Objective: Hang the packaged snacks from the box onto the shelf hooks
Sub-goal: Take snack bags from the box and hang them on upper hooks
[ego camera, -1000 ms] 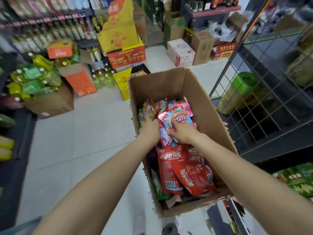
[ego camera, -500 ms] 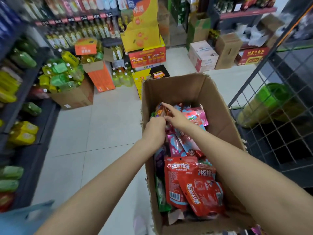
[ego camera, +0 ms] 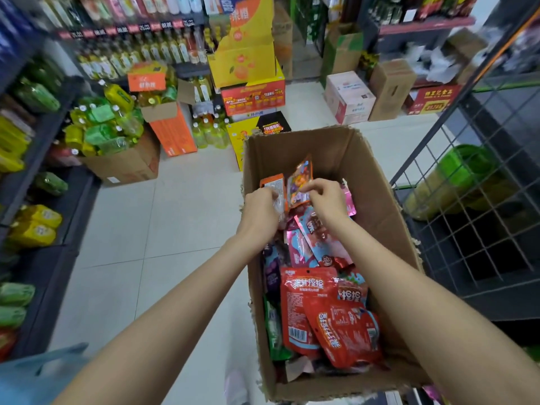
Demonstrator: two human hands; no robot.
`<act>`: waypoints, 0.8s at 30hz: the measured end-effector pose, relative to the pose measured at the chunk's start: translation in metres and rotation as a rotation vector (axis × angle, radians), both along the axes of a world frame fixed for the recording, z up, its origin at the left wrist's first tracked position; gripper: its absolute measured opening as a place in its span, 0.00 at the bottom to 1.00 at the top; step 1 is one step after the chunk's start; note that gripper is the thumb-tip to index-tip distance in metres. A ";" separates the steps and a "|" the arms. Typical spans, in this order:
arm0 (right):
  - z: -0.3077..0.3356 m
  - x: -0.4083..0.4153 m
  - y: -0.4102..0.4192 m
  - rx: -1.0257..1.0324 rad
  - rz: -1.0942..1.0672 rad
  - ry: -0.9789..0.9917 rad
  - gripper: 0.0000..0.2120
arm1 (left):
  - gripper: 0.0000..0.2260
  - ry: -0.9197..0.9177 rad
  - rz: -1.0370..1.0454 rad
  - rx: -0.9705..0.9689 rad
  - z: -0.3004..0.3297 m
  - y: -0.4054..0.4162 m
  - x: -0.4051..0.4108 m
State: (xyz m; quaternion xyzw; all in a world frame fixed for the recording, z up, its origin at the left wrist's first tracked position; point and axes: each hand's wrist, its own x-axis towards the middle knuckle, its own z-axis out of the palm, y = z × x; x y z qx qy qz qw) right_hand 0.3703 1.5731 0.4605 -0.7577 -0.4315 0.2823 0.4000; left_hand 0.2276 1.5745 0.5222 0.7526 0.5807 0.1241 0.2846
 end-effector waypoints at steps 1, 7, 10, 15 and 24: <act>0.009 0.005 -0.011 0.035 -0.012 -0.024 0.15 | 0.17 -0.029 0.014 0.008 0.000 0.001 -0.001; 0.066 0.021 -0.056 0.132 -0.040 -0.235 0.11 | 0.16 -0.136 -0.044 0.167 0.031 -0.003 -0.002; 0.099 0.019 -0.074 0.136 -0.079 -0.293 0.06 | 0.14 -0.095 -0.173 0.255 0.058 -0.011 -0.002; 0.159 -0.003 -0.111 0.211 -0.199 -0.172 0.08 | 0.13 -0.140 -0.450 0.265 0.093 -0.033 -0.004; 0.266 -0.051 -0.231 0.688 -0.415 0.286 0.15 | 0.20 -0.560 -0.536 -0.032 0.171 -0.096 -0.005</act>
